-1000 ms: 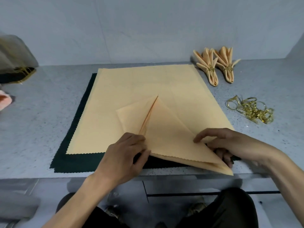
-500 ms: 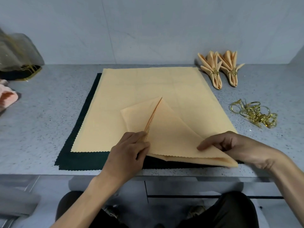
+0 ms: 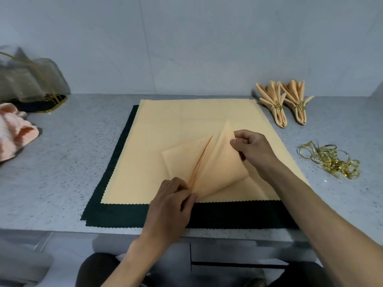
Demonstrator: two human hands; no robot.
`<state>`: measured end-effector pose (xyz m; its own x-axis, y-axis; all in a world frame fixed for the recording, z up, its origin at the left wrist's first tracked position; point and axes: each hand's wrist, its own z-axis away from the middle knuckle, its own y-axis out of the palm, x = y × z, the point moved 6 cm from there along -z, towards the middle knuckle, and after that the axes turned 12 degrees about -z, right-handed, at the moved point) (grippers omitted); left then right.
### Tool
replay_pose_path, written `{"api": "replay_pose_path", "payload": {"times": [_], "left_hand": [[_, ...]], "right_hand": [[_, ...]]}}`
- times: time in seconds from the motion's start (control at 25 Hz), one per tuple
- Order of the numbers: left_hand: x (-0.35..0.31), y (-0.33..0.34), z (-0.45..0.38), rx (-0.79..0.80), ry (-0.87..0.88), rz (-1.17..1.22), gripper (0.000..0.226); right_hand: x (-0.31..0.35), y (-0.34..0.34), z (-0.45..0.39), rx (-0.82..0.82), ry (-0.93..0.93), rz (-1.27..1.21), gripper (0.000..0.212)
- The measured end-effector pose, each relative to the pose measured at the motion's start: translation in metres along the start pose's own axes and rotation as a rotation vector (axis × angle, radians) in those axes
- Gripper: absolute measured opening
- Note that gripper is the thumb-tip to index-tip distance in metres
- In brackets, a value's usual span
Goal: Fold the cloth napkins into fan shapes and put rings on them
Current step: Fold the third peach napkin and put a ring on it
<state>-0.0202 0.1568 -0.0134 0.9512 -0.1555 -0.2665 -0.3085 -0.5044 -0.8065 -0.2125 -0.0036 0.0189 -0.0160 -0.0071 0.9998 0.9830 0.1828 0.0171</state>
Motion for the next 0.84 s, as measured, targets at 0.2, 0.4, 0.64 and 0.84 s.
{"api": "replay_pose_path", "payload": {"times": [0.2,0.4,0.64,0.84], "left_hand": [[0.004,0.001,0.0,-0.021,0.005,0.053,0.021],[0.002,0.004,0.002,0.031,0.026,0.007,0.006],[0.0,0.005,0.003,0.059,0.047,0.018,0.005],[0.0,-0.003,-0.007,0.132,-0.045,0.1,0.005]], "right_hand": [[-0.025,0.025,-0.028,-0.087,-0.097,0.459,0.024],[-0.026,0.039,-0.025,-0.098,-0.151,0.769,0.037],[-0.037,0.049,-0.022,-0.028,-0.261,1.075,0.042],[-0.041,0.052,-0.028,-0.08,-0.308,1.186,0.039]]}}
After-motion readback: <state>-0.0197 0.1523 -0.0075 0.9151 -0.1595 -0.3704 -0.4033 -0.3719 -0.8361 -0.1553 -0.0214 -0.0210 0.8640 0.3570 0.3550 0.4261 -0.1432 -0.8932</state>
